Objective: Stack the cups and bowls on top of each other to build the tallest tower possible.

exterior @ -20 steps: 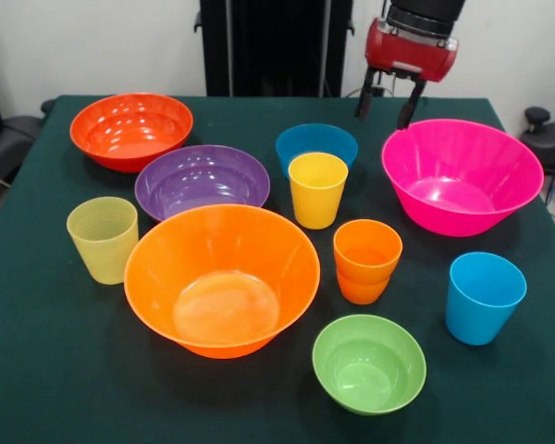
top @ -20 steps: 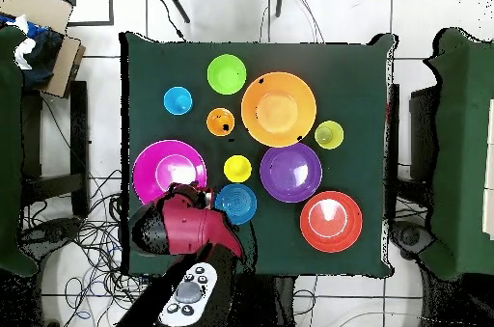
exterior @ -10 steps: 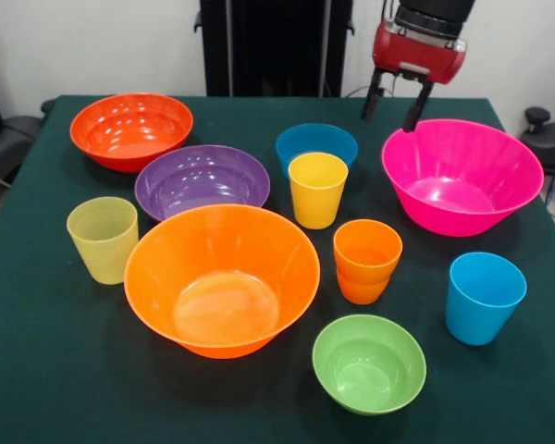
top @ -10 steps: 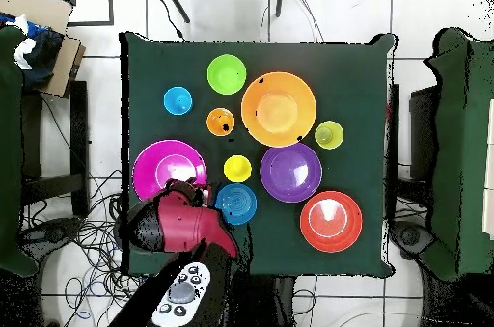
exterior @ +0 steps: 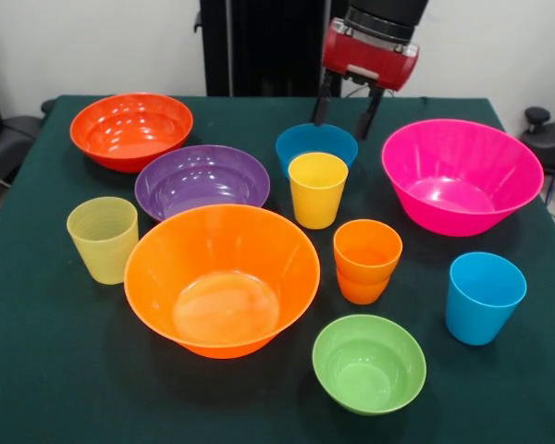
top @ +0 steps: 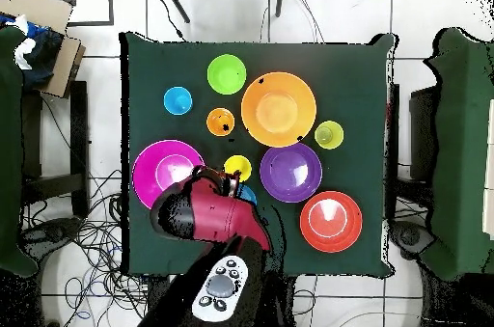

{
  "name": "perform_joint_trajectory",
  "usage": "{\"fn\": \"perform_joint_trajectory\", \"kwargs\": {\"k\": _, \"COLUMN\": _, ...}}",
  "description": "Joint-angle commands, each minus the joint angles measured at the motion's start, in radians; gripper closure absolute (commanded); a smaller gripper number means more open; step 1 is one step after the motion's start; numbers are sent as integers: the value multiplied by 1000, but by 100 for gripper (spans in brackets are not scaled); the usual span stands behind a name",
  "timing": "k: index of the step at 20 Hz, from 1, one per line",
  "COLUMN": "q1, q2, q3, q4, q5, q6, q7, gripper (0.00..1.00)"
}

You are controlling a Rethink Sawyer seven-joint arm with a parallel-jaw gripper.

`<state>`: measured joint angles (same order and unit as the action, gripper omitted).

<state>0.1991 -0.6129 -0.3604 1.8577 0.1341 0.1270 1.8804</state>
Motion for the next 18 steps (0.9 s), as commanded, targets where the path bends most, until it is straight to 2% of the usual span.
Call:
{"fn": "perform_joint_trajectory", "kwargs": {"k": 1, "q1": 27, "q2": 43, "q3": 53, "q4": -89, "q5": 20, "q6": 41, "q7": 147, "gripper": 0}}
{"fn": "perform_joint_trajectory", "kwargs": {"k": 18, "q1": 31, "q2": 58, "q3": 41, "q4": -110, "q5": 24, "q6": 41, "q7": 154, "gripper": 0}}
